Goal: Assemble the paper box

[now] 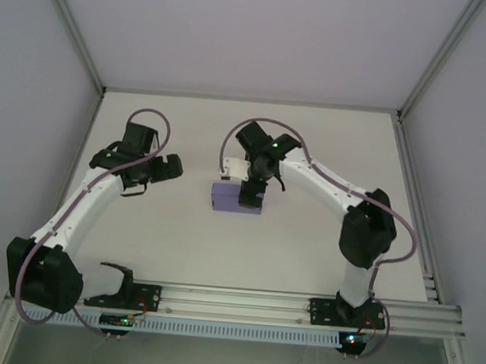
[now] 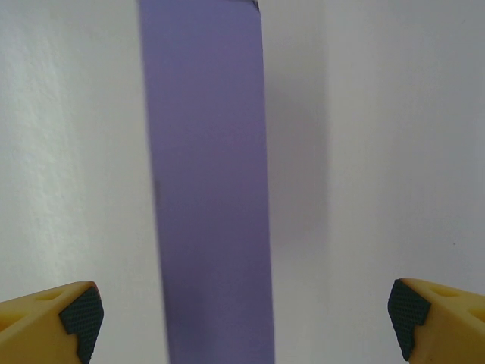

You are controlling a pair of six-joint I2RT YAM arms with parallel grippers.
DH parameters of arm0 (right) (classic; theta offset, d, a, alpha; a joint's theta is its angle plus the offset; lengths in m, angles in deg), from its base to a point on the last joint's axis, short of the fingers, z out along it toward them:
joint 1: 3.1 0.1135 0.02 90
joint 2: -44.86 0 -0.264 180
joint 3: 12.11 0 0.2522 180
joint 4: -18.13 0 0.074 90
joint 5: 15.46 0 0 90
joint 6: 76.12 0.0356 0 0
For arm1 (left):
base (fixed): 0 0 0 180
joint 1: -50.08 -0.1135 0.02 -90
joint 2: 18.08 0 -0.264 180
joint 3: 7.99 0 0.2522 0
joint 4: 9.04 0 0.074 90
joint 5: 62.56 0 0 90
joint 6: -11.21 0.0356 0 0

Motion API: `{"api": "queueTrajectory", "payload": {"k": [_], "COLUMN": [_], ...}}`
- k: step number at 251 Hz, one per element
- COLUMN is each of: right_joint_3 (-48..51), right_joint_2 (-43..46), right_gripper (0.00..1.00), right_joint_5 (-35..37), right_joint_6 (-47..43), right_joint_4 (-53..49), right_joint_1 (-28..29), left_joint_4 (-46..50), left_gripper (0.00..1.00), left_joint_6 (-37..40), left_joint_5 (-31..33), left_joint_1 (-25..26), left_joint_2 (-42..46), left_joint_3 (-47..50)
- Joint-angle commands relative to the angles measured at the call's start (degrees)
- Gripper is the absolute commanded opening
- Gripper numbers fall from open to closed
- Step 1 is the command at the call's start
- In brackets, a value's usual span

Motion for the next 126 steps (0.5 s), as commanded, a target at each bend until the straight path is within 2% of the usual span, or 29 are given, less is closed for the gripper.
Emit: {"api": "queueTrajectory", "payload": {"k": [1,56,108,126], "right_joint_3": [-3.4,-4.9,-5.4,-4.1], "right_joint_2": [-2.8,-7.5,-9.6,-9.0], "right_gripper": [0.99,0.97,0.83,0.75], "right_joint_5": [3.6,2.6,4.1,4.1], "right_joint_6": [-4.1,-4.1,-2.9,-2.5], "right_joint_4": [-4.3,-4.0,-3.3,-1.7], "right_joint_1": [1.0,2.2,2.2,2.1], "left_joint_4": [0.4,-0.5,-0.5,-0.7], "left_gripper": [1.0,1.0,1.0,1.0], "left_joint_6": [2.0,3.0,3.1,2.9], "left_joint_5": [-0.4,-1.8,-2.6,-2.8], "left_joint_1": [-0.5,-0.6,-0.6,-0.6], "left_joint_2": [2.2,4.2,5.2,5.8], "left_joint_3": [0.7,2.4,3.0,3.5]}}
